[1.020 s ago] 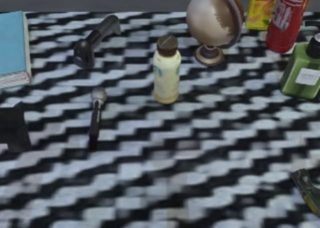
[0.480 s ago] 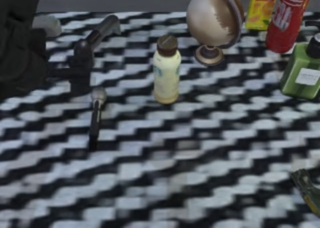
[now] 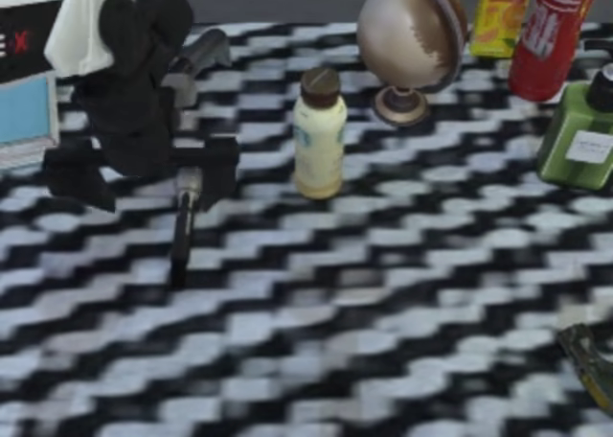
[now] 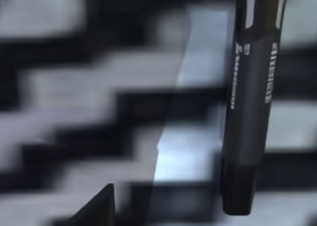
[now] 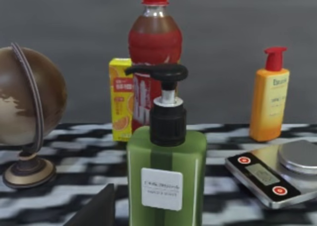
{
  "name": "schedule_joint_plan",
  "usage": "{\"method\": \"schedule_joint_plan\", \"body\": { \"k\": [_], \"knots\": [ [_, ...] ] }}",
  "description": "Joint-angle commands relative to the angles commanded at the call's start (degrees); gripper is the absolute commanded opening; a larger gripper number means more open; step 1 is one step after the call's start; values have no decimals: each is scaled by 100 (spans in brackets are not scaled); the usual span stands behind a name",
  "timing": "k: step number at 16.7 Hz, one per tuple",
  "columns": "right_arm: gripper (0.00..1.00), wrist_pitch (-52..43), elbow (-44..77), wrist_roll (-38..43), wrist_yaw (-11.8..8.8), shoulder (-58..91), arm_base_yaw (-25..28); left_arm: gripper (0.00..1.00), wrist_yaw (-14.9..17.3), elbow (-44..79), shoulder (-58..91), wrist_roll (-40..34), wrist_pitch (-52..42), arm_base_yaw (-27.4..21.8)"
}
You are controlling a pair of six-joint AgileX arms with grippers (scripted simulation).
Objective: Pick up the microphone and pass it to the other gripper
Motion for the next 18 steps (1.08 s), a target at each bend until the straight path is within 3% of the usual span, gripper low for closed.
{"method": "schedule_joint_plan", "body": {
  "k": [8,15,18],
  "knots": [
    [100,0,0,0,0,0,0,100,-7,23,175,-6,20,3],
    [100,0,0,0,0,0,0,100,1,-608,1060,29,1588,17],
    [100,0,0,0,0,0,0,100,3,-708,1217,33,1802,19]
  ]
}}
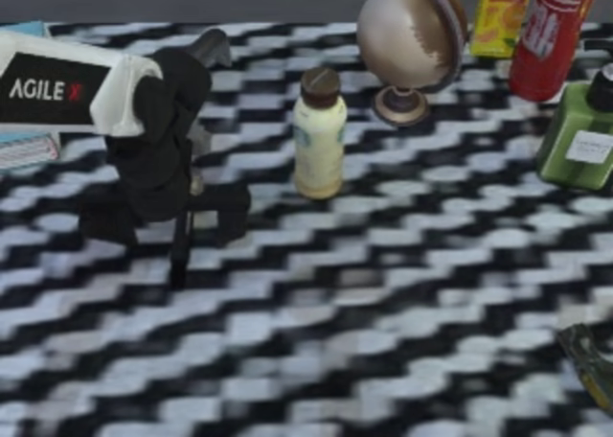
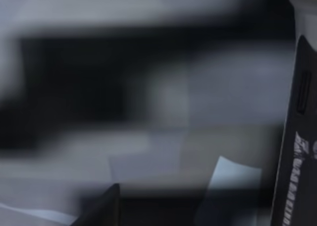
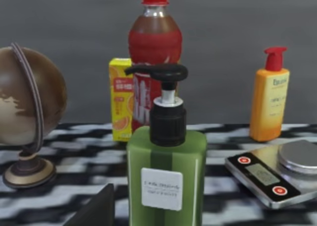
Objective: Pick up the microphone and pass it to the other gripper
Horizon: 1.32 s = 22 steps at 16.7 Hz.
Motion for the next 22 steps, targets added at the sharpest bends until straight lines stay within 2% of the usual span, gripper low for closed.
{"method": "schedule_joint_plan", "body": {
  "k": [3,16,22],
  "knots": [
    [100,0,0,0,0,0,0,100,0,0,0,0,0,0],
    [100,0,0,0,0,0,0,2,0,0,0,0,0,0],
    [100,0,0,0,0,0,0,0,0,0,0,0,0,0]
  ]
}}
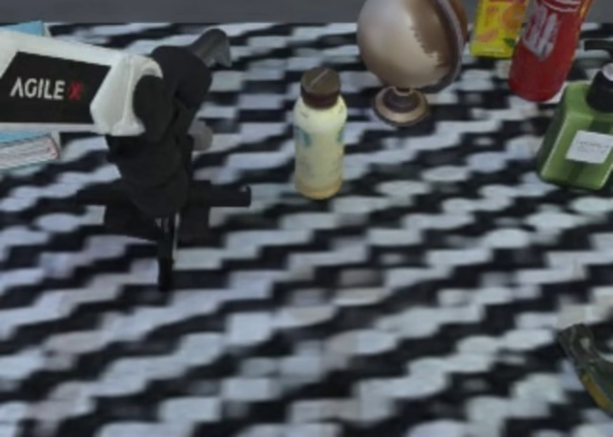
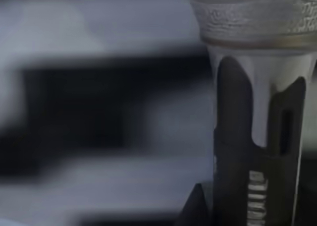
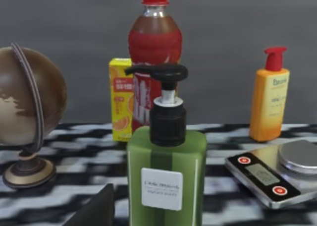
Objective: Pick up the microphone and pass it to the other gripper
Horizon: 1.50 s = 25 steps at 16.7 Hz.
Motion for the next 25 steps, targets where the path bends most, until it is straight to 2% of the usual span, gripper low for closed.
{"method": "schedule_joint_plan", "body": {
  "k": [5,9,14,22,25],
  "knots": [
    [100,0,0,0,0,0,0,0,-72,95,-334,96,-64,-1],
    [100,0,0,0,0,0,0,0,233,-81,-479,283,784,8],
    [100,0,0,0,0,0,0,0,948,-619,-847,691,2733,70],
    [100,0,0,0,0,0,0,0,2328,-1811,-1721,1462,6706,203],
    [100,0,0,0,0,0,0,0,2735,-2144,-2108,1710,7817,253]
  ]
}}
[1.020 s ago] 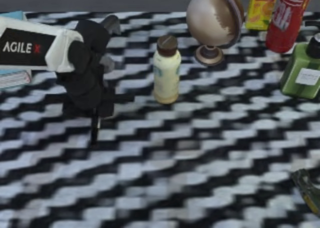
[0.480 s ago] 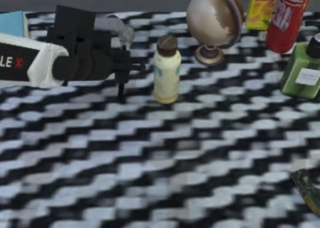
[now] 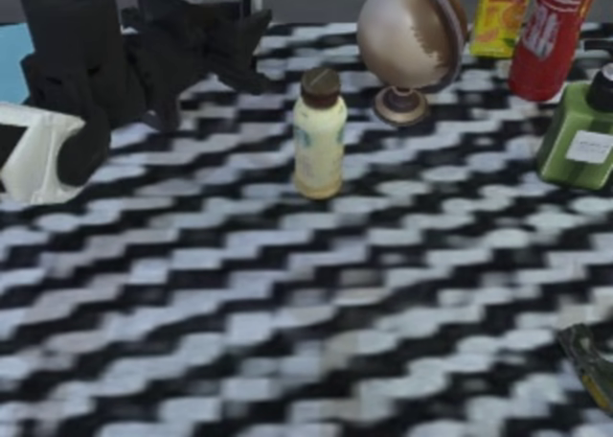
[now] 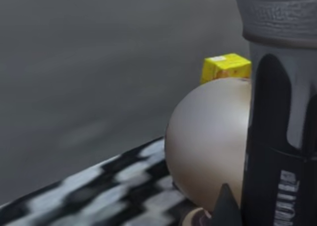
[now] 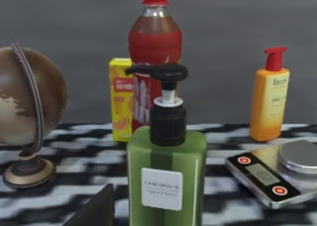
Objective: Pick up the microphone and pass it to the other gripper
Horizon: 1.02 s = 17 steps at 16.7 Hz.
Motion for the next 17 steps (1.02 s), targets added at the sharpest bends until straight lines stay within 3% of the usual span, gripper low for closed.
{"method": "schedule_joint_plan", "body": {
  "k": [4,10,13,17],
  "knots": [
    [100,0,0,0,0,0,0,0,272,-207,-295,180,650,35],
    [100,0,0,0,0,0,0,0,247,-191,-295,187,647,-13],
    [100,0,0,0,0,0,0,0,-129,-327,-573,190,583,-368],
    [100,0,0,0,0,0,0,0,-1022,-657,-1218,149,421,-1189]
  ]
}}
